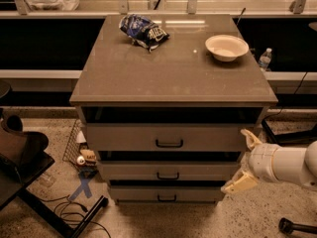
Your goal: Open middle drawer
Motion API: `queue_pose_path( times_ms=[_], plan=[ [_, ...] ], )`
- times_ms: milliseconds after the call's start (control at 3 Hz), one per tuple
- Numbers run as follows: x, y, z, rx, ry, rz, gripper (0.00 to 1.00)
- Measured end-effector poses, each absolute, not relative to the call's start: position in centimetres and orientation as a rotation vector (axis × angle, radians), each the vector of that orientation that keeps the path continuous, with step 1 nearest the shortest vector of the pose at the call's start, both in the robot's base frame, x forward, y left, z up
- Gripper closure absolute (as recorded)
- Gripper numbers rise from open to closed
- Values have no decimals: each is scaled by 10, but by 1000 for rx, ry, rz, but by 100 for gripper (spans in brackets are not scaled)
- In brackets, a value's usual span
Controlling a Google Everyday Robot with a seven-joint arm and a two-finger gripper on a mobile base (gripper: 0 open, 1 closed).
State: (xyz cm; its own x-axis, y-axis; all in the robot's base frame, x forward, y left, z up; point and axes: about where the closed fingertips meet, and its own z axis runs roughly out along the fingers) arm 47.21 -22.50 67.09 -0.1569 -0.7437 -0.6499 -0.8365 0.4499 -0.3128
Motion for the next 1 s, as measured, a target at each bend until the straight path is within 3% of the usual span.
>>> queue_pose_path(
  times_ms=[333, 1000],
  plan=[
    [463, -212, 632, -1328, 1883, 187, 0],
    [466, -195, 549, -1459, 1762, 49, 0]
  ],
)
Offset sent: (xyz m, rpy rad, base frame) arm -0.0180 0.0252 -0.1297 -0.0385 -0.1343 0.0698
